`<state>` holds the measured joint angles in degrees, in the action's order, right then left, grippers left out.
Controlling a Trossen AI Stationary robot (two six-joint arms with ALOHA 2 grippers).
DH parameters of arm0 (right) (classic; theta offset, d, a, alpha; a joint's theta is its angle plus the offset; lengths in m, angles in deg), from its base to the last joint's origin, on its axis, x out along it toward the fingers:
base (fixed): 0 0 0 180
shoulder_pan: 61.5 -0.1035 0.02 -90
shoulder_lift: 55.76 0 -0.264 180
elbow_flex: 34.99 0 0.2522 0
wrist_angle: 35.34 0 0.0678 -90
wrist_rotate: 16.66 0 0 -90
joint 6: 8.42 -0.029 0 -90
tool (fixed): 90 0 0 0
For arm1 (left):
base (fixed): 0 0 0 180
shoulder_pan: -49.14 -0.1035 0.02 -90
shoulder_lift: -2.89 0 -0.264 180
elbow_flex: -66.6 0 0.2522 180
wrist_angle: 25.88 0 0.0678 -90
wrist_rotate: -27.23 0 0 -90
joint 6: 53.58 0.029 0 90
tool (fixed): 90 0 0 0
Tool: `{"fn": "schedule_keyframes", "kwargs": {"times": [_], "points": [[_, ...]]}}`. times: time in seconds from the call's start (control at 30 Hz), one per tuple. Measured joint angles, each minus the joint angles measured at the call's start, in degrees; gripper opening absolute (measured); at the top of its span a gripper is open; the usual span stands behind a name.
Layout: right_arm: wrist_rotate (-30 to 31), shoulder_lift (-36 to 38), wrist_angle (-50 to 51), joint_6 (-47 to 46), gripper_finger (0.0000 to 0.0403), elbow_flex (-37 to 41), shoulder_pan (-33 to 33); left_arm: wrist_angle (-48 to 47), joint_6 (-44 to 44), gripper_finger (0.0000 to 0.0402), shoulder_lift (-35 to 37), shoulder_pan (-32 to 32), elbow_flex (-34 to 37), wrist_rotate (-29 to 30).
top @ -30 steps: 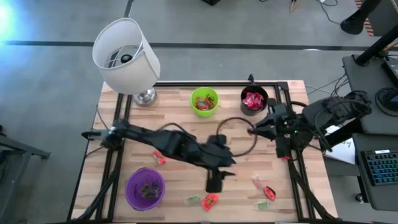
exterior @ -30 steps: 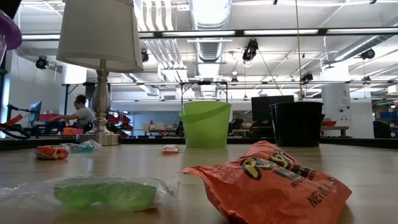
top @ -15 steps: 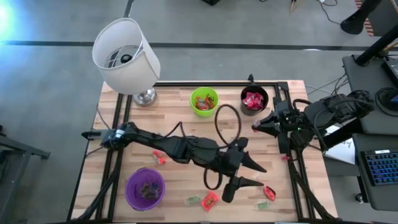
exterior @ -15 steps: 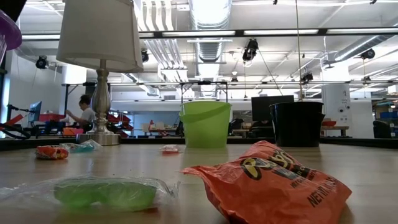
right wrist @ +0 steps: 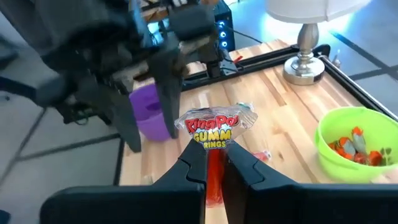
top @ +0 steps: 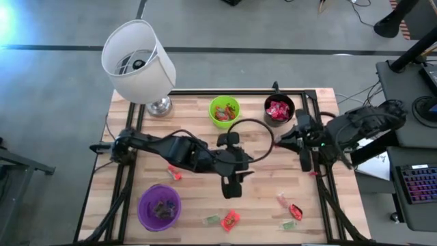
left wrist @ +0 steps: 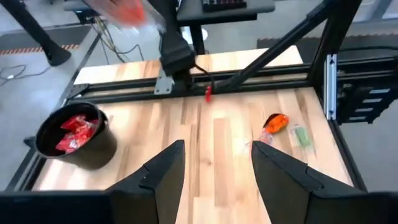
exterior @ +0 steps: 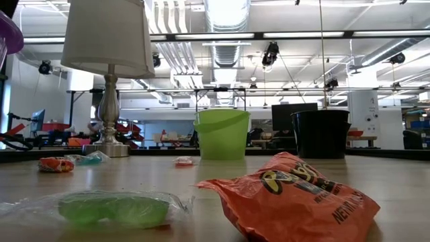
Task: Sort candy
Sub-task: Put the orange gummy into the violet bucket
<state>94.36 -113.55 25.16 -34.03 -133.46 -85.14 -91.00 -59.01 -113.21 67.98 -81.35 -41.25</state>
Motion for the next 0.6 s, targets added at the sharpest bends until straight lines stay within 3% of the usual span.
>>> {"fn": "schedule_keyframes", "kwargs": {"times": [0.23,0.6], "points": [[-4.20,-4.54,-5.61,8.53,0.0013,0.07,-0.10,0.54,-0.58,0.0169,1.31,-0.08,-0.04,-2.67],[-8.02,-7.72,-9.63,8.98,0.0013,-0.33,-0.55,4.81,-1.51,0.0169,1.84,-0.32,-0.04,-2.69]]}}
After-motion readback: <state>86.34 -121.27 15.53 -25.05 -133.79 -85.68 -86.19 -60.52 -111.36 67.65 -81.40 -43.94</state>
